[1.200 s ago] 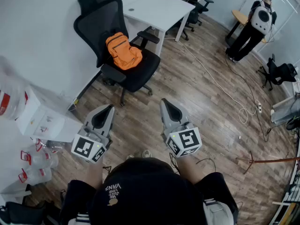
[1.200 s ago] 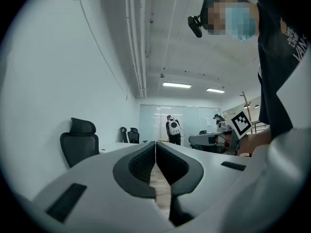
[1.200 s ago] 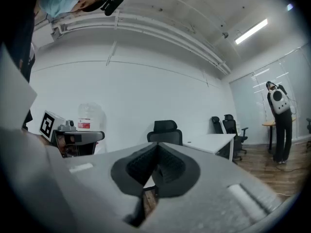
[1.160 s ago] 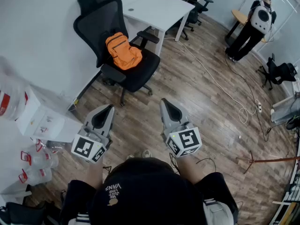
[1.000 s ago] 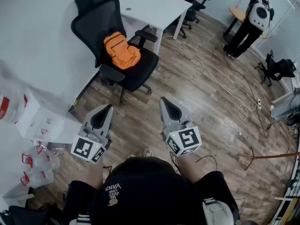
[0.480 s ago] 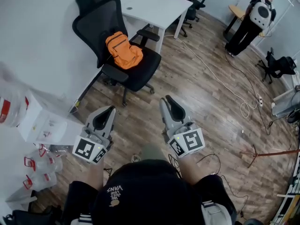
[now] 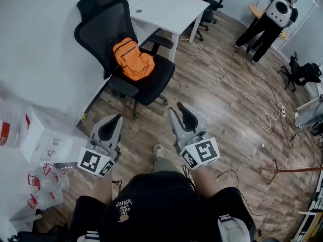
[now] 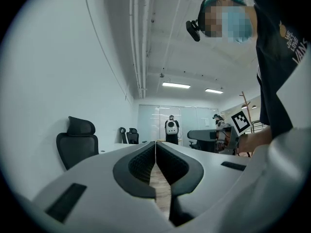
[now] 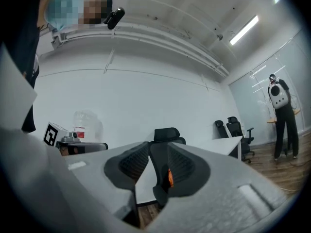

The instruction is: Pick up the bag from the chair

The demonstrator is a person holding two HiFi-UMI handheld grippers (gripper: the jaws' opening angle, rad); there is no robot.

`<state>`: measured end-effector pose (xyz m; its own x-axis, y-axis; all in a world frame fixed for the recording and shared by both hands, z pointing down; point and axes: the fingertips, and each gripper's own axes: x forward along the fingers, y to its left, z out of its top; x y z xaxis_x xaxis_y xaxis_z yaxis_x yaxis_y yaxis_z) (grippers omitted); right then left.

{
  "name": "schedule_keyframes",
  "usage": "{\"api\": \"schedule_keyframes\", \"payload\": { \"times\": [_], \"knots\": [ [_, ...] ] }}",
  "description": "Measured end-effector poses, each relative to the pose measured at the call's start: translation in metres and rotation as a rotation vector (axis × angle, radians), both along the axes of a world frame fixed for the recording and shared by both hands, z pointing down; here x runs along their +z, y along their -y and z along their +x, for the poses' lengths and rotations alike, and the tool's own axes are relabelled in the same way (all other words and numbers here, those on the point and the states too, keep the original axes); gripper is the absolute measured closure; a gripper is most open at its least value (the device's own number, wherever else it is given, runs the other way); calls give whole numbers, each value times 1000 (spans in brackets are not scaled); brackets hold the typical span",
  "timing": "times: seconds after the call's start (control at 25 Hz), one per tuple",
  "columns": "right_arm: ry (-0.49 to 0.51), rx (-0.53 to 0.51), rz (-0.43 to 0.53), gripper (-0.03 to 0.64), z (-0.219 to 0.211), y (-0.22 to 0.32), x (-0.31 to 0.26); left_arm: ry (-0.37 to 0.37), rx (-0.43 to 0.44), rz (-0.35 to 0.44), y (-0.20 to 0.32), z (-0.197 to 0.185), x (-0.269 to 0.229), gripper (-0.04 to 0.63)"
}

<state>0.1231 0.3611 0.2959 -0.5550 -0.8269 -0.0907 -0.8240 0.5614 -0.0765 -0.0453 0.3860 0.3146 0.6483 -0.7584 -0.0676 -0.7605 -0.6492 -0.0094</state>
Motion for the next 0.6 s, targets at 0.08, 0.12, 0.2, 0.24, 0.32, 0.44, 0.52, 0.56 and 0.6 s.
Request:
{"api": "schedule_keyframes", "payload": {
  "times": [0.08, 0.12, 0.2, 0.24, 0.32, 0.44, 0.52, 0.56, 0.6],
  "knots": [
    [0, -8, -7, 499, 3, 18, 3, -7, -11, -1, 19, 3, 1, 595],
    [-2, -11, -12, 499, 5, 27, 5, -10, -15, -1, 28, 5, 1, 595],
    [-13, -12, -17, 499, 10, 44, 7, -12, -20, 0, 43, 10, 0, 595],
    [-19, -12, -18, 499, 13, 52, 7, -13, -24, 1, 50, 13, 0, 595],
    [-23, -20, -21, 499, 17, 67, 8, -14, -31, 2, 64, 19, -1, 595],
    [-19, -42, -27, 499, 22, 87, 9, -8, -43, 5, 82, 28, -3, 595],
    [-14, -53, -28, 499, 26, 102, 9, -6, -53, 10, 95, 32, -4, 595],
    [-13, -59, -28, 499, 27, 109, 10, -5, -60, 12, 101, 33, -4, 595],
    [-13, -66, -29, 499, 28, 115, 10, -4, -68, 13, 107, 34, -4, 595]
  ]
}}
